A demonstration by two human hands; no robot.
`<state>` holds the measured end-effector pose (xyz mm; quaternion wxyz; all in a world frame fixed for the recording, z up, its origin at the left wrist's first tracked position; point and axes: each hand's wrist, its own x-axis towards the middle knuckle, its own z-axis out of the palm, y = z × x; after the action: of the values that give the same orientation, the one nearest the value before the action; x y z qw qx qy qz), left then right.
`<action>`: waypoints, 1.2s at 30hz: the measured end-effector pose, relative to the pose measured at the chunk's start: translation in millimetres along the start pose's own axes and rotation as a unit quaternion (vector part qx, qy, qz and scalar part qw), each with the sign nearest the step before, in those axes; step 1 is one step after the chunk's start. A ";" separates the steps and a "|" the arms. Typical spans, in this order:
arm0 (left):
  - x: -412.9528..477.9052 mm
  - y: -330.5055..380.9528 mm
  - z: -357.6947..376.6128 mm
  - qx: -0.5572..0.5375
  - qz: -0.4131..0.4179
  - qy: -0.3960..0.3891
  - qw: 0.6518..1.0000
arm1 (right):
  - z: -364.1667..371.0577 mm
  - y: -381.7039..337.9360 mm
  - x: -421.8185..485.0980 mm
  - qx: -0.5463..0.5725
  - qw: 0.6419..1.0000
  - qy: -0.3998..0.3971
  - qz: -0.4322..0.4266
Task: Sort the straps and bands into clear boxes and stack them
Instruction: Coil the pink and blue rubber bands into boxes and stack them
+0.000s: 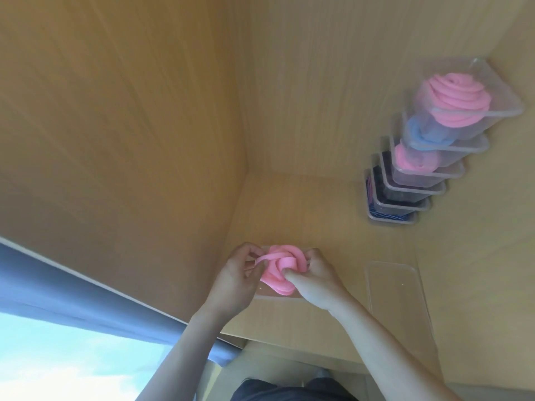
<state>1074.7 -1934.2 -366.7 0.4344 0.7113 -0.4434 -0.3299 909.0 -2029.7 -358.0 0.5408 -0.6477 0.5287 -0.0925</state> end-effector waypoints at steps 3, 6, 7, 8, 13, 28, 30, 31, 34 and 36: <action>1.8 -9.1 1.0 0.114 0.059 0.006 0.992 | 4.3 -1.4 4.3 -0.055 0.998 0.001 0.015; 1.1 -14.4 3.1 0.204 0.103 0.010 0.973 | 12.3 0.4 5.8 -0.111 0.994 0.003 0.018; 1.3 -15.1 3.7 0.209 0.112 0.005 0.971 | 15.4 1.7 6.5 -0.128 0.992 0.007 0.017; 1.7 -16.2 4.2 0.211 0.124 -0.001 0.970 | 18.5 2.7 7.5 -0.141 0.990 0.013 0.018; 6.3 -22.2 4.1 0.211 0.186 -0.038 0.959 | 25.8 5.4 13.2 -0.174 0.984 0.039 0.019; 19.9 -28.8 6.6 0.190 0.141 -0.087 0.968 | 33.3 -0.9 8.4 -0.298 0.954 0.044 -0.004; 19.1 -30.9 5.2 0.188 0.135 -0.087 0.969 | 26.1 -3.6 2.2 -0.275 0.960 0.051 -0.021; 19.1 -32.3 5.2 0.188 0.133 -0.089 0.969 | 22.3 -3.6 -2.5 -0.265 0.962 0.056 -0.035; 19.7 -35.0 5.0 0.188 0.128 -0.093 0.969 | 10.1 5.8 -21.0 -0.231 0.962 0.115 -0.089; 19.2 -36.0 4.1 0.182 0.135 -0.092 0.970 | -3.7 20.1 -32.4 -0.218 0.954 0.173 -0.107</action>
<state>1091.0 -1944.9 -402.7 0.2958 0.6786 -0.6258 -0.2457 881.0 -2003.6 -357.9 0.2736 -0.7766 0.5490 -0.1437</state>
